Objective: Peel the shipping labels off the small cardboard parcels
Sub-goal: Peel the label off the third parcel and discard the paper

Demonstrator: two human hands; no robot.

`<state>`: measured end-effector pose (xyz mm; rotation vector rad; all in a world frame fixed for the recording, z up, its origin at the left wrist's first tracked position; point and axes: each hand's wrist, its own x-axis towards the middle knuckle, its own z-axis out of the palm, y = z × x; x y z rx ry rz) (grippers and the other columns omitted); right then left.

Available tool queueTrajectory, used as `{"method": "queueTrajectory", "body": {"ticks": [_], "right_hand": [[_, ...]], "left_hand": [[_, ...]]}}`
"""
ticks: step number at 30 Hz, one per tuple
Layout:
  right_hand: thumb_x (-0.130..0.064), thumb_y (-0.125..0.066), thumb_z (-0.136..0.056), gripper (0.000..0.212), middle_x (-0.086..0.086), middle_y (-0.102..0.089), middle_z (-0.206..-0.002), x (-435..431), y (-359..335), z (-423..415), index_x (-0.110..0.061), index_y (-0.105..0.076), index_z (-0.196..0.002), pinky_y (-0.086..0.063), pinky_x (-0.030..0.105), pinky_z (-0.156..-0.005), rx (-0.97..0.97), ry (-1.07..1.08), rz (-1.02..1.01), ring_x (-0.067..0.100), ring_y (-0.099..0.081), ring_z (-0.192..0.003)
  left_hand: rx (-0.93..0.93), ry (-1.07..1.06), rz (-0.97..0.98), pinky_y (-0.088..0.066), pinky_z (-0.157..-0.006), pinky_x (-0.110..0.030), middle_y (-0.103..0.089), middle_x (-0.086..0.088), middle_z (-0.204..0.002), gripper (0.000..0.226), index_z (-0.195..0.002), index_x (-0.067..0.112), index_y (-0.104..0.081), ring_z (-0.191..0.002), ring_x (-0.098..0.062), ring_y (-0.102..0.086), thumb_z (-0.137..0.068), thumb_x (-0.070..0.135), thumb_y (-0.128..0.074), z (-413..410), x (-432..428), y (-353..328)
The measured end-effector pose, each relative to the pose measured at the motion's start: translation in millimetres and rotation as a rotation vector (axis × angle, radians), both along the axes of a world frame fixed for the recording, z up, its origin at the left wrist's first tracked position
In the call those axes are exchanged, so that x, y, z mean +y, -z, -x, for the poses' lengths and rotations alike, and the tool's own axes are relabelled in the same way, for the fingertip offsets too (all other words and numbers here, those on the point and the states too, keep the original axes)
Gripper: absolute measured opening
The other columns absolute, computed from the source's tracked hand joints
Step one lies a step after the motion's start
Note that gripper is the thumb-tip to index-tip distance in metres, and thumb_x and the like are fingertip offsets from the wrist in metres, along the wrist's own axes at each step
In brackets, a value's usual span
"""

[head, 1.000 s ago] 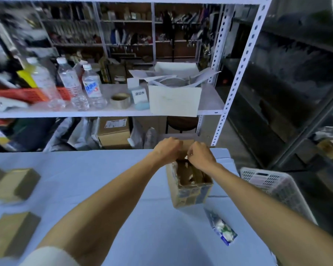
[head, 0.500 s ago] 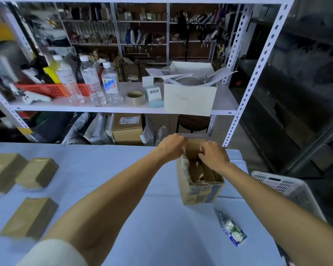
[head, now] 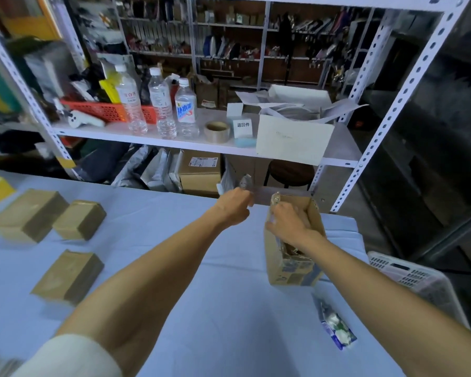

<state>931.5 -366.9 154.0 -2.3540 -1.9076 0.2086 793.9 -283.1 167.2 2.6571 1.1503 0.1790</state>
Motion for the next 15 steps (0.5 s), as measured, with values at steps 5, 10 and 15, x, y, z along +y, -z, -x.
{"method": "queueTrajectory", "body": {"ticks": [5,10,15], "right_hand": [[-0.033,-0.052,-0.094,0.038,0.009,-0.058,-0.125,24.4,-6.0,63.5,-0.01,-0.056,-0.124,-0.044,0.043,-0.095,-0.104,-0.11,0.001,0.029,-0.057,-0.114],[-0.03,-0.054,-0.091,0.034,0.012,-0.059,-0.12,58.3,4.3,149.0,-0.007,-0.059,-0.116,-0.045,0.036,-0.079,-0.087,-0.164,0.014,0.032,-0.058,-0.108],[-0.03,-0.052,-0.093,0.038,0.013,-0.056,-0.124,93.3,15.8,249.0,-0.006,-0.056,-0.122,-0.045,0.039,-0.088,-0.07,-0.11,0.05,0.031,-0.055,-0.112]], "left_hand": [[0.0,-0.06,0.013,-0.053,-0.085,-0.037,-0.064,-0.012,-0.118,0.027,-0.113,0.011,-0.063,-0.105,-0.029,-0.061,-0.088,0.007,-0.056,55.9,16.3,7.5],[0.012,-0.082,-0.001,-0.052,-0.086,-0.04,-0.063,-0.012,-0.119,0.027,-0.113,0.01,-0.062,-0.106,-0.029,-0.06,-0.087,0.006,-0.056,140.3,49.6,16.0],[0.046,-0.037,0.012,-0.05,-0.088,-0.037,-0.061,-0.009,-0.122,0.029,-0.115,0.01,-0.06,-0.111,-0.027,-0.058,-0.086,0.009,-0.057,249.0,93.1,28.2]]}}
